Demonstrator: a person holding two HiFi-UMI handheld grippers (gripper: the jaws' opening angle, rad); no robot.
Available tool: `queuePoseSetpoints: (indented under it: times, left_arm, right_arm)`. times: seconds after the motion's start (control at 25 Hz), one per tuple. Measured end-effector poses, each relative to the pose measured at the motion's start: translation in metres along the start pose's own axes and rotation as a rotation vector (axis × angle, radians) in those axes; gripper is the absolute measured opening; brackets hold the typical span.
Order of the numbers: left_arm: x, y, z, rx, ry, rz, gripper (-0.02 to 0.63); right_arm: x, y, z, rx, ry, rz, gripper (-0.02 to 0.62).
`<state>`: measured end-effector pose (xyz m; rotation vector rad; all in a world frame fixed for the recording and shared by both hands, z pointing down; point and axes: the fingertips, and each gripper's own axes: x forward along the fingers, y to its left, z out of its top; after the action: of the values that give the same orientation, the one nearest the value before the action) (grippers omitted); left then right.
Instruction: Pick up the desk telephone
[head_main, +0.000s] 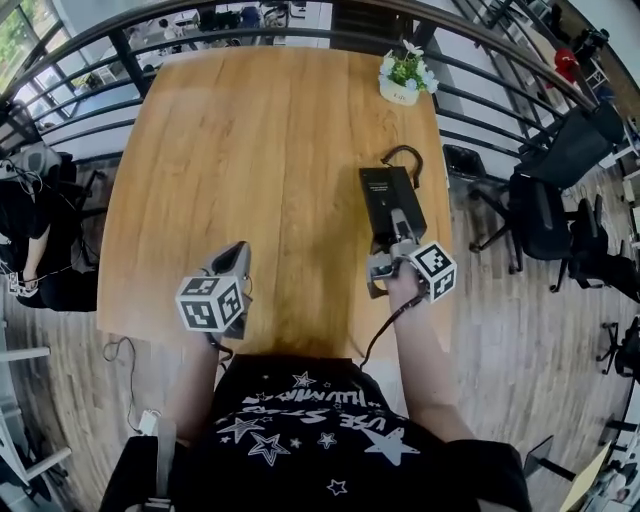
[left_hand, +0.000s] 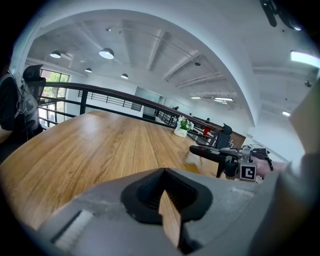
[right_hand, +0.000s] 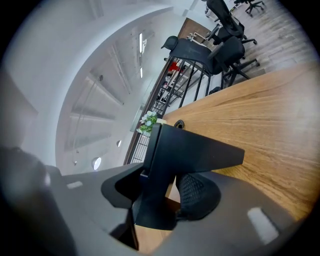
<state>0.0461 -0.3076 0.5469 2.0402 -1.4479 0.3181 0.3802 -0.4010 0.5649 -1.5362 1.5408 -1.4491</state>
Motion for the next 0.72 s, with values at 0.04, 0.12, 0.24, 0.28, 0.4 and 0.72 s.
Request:
queuePoseSetpoints:
  times: [0.04,0.12,0.24,0.28,0.4,0.72]
  left_arm:
    - [-0.001,0.000,-0.001,0.006,0.000,-0.008,0.002]
    - [-0.005,0.000,-0.001,0.020,-0.002,-0.024,0.002]
    - [-0.013,0.000,0.000,0.036,-0.009,-0.048,0.002]
    - [-0.016,0.001,0.000,0.041,-0.013,-0.058,0.002]
    - [-0.024,0.005,0.002,0.062,-0.023,-0.090,0.002]
    - [-0.044,0.035,0.005,0.120,0.005,-0.188,0.002]
  right_arm:
    - [-0.005,0.002,-0.003,0.000,-0.002,0.006,0.195]
    - [-0.015,0.008,-0.009,0.004,-0.008,0.018,0.195]
    - [-0.030,0.015,-0.020,0.021,-0.016,0.032,0.196]
    - [-0.034,0.017,-0.025,0.026,-0.019,0.036,0.196]
    - [-0.047,0.022,-0.041,0.037,-0.035,0.040,0.196]
    - [-0.081,0.034,-0.097,0.064,-0.093,0.020,0.199]
